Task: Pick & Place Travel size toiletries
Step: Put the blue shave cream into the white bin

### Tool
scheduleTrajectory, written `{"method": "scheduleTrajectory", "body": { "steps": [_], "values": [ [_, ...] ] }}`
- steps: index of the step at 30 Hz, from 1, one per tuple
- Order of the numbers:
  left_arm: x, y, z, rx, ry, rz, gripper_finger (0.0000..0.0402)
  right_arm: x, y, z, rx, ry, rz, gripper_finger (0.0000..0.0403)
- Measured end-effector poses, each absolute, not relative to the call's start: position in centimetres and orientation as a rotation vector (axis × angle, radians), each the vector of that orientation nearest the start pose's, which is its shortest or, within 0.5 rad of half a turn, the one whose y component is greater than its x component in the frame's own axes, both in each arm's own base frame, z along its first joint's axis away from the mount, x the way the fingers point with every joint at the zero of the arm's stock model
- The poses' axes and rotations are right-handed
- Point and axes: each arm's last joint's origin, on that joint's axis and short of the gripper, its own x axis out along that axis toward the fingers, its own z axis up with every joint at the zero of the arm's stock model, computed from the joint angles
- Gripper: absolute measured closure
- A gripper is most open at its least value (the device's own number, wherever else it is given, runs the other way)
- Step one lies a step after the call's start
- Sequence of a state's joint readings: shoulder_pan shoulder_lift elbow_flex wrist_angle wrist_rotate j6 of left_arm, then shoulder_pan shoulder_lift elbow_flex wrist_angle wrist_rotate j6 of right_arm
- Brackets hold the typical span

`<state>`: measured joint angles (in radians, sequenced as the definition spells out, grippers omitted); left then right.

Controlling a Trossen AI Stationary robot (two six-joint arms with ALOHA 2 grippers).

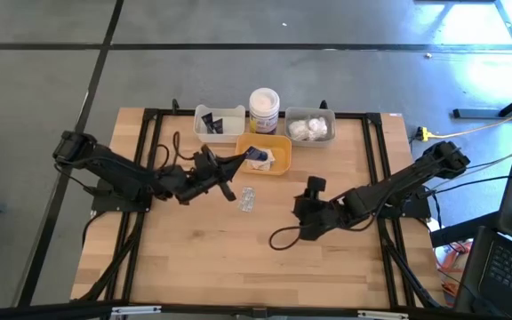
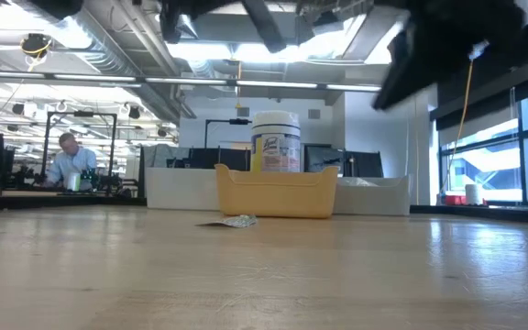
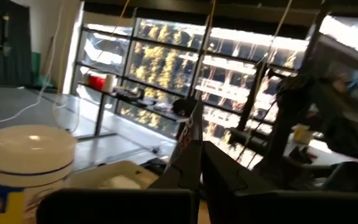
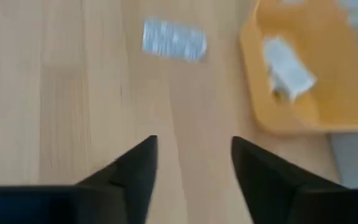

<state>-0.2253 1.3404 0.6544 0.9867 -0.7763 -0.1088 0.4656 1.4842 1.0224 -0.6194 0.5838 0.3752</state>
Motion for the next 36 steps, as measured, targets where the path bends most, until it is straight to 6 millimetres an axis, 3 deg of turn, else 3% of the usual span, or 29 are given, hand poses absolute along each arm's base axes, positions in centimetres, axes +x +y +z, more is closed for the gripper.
{"method": "scheduleTrajectory", "body": {
  "steps": [8, 10, 14, 20, 28, 36],
  "values": [
    [27.1, -1.5, 26.9, -0.243, -0.191, 0.626, 0.0399, 23.2, 10.0, 19.4, -0.131, 0.987, -0.301, 0.0367],
    [27.2, -0.9, 26.8, -0.248, -0.184, 0.632, 0.0399, 22.0, 9.4, 18.7, -0.108, 0.977, -0.308, 0.0392],
    [27.3, 0.7, 26.3, -0.244, -0.142, 0.651, 0.0399, 20.0, 8.4, 17.9, -0.027, 0.893, -0.282, 0.038],
    [27.4, 3.7, 26.5, -0.205, -0.046, 0.737, 0.0399, 18.0, 7.1, 18.0, 0.065, 0.745, -0.192, 0.0397],
    [27.6, 6.3, 27.9, -0.119, 0.13, 0.863, 0.0399, 16.7, 5.7, 19.3, 0.049, 0.625, -0.118, 0.0398],
    [26.4, 9.0, 26.8, -0.121, 0.229, 1.013, 0.0399, 16.4, 4.6, 20.0, 0.048, 0.581, -0.137, 0.0399]
  ]
}}
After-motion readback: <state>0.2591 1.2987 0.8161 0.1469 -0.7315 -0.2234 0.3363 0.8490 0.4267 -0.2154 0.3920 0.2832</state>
